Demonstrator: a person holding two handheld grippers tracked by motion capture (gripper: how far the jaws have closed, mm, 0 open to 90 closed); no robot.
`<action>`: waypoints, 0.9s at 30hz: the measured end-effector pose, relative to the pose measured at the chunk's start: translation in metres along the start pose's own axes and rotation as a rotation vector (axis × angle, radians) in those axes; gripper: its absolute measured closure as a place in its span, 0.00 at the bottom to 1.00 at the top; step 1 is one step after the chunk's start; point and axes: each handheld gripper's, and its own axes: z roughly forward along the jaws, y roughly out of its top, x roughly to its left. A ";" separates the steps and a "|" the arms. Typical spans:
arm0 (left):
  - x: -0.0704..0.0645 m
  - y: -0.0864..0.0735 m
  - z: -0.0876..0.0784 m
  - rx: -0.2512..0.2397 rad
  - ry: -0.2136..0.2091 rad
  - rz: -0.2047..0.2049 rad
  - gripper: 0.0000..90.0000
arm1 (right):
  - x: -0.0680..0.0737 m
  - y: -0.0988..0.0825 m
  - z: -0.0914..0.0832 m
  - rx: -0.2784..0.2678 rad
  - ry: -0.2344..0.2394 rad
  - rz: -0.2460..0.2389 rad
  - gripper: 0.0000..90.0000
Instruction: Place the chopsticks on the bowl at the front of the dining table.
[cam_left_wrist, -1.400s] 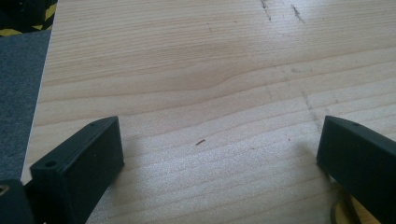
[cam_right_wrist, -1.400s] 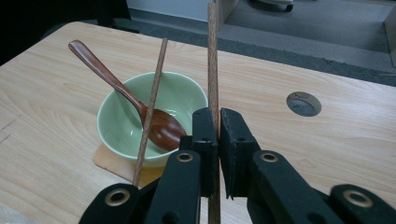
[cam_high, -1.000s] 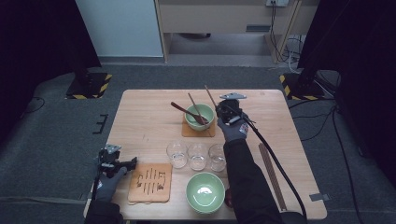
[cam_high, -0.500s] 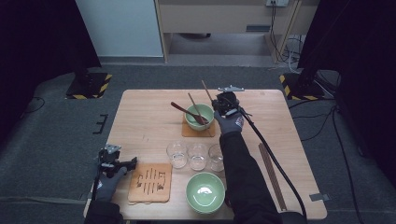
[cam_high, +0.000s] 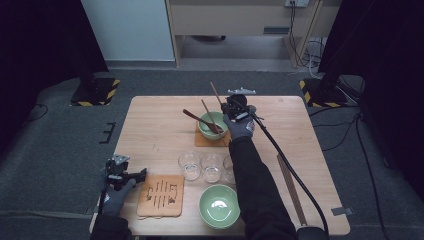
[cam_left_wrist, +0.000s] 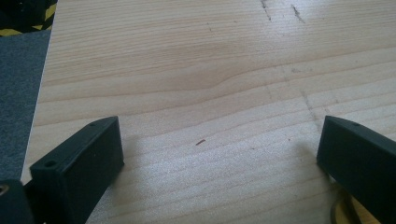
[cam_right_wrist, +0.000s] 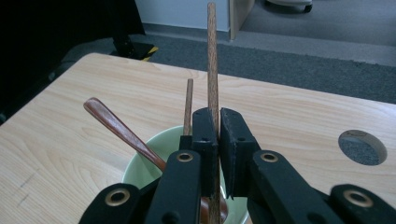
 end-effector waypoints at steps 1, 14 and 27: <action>0.000 0.000 0.000 0.000 0.000 0.000 0.00 | 0.001 -0.002 0.002 0.005 -0.005 -0.005 0.95; 0.000 0.000 0.000 0.000 0.000 0.000 0.00 | 0.008 -0.020 0.027 0.086 -0.002 -0.023 0.95; 0.000 0.000 0.000 0.000 0.000 0.000 0.00 | 0.005 -0.032 0.045 0.165 -0.020 -0.025 0.95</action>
